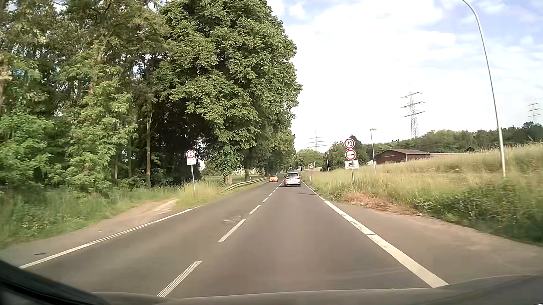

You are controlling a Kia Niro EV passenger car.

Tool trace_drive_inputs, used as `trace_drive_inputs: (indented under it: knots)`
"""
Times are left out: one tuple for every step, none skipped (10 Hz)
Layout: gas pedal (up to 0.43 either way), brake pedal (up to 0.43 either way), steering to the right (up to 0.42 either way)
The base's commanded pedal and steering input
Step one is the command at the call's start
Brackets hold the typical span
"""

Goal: Follow the waypoints while adhering to traffic rules and regulations

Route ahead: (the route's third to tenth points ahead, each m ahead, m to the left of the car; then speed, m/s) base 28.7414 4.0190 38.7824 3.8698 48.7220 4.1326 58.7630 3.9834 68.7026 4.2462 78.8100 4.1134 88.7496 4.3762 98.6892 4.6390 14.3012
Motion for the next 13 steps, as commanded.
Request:
trace_drive_inputs:
  knots:
    - [0.079, 0.030, 0.000]
    - [0.079, 0.030, 0.000]
    - [0.079, 0.030, 0.000]
    - [0.087, 0.030, 0.000]
    - [0.087, 0.030, 0.000]
    - [0.087, 0.030, 0.000]
    - [0.087, 0.030, 0.000]
    - [0.087, 0.030, 0.000]
    - [0.087, 0.030, 0.000]
    - [0.087, 0.030, 0.000]
    - [0.087, 0.030, 0.000]
    - [0.098, 0.030, 0.000]
    - [0.098, 0.030, 0.000]
